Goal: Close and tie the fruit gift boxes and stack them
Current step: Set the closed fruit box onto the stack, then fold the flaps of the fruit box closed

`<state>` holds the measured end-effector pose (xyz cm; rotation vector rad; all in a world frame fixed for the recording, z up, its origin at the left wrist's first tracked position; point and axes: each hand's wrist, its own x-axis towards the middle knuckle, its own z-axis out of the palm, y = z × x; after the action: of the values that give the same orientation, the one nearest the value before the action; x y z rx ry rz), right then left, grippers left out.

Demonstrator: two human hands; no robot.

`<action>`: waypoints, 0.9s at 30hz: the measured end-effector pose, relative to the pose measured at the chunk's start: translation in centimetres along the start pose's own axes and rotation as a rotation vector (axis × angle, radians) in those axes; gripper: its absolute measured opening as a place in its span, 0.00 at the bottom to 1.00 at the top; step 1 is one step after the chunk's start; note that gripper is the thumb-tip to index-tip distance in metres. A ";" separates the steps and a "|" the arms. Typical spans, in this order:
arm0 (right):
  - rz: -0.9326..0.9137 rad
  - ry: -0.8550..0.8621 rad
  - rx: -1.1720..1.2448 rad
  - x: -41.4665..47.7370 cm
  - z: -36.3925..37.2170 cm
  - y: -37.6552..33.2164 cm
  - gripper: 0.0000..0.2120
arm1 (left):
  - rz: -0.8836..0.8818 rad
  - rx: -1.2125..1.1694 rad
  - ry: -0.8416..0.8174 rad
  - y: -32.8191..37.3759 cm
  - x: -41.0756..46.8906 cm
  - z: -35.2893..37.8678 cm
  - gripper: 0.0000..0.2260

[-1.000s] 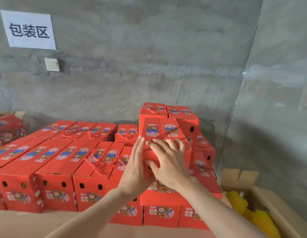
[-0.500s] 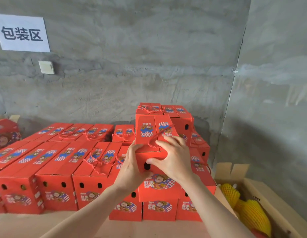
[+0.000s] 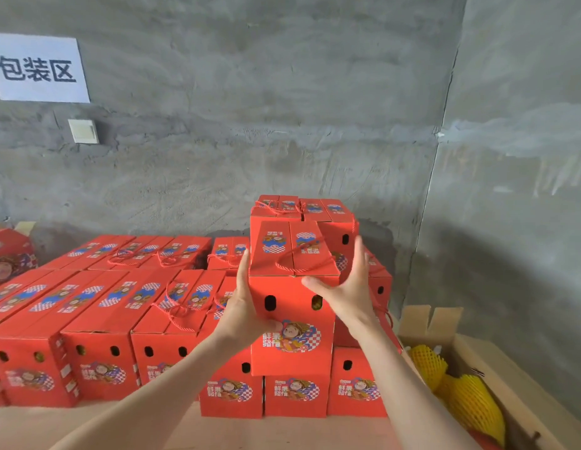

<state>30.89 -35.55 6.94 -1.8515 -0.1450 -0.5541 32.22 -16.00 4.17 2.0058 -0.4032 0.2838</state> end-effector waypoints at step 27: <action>-0.395 -0.280 -1.126 2.3 8.7 0.4 0.45 | 0.050 0.636 -0.004 -3.2 2.6 -1.9 0.52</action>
<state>35.69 -28.11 5.45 -3.0343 -0.4605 -0.7150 35.89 -13.36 3.36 2.6187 -0.3970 0.4845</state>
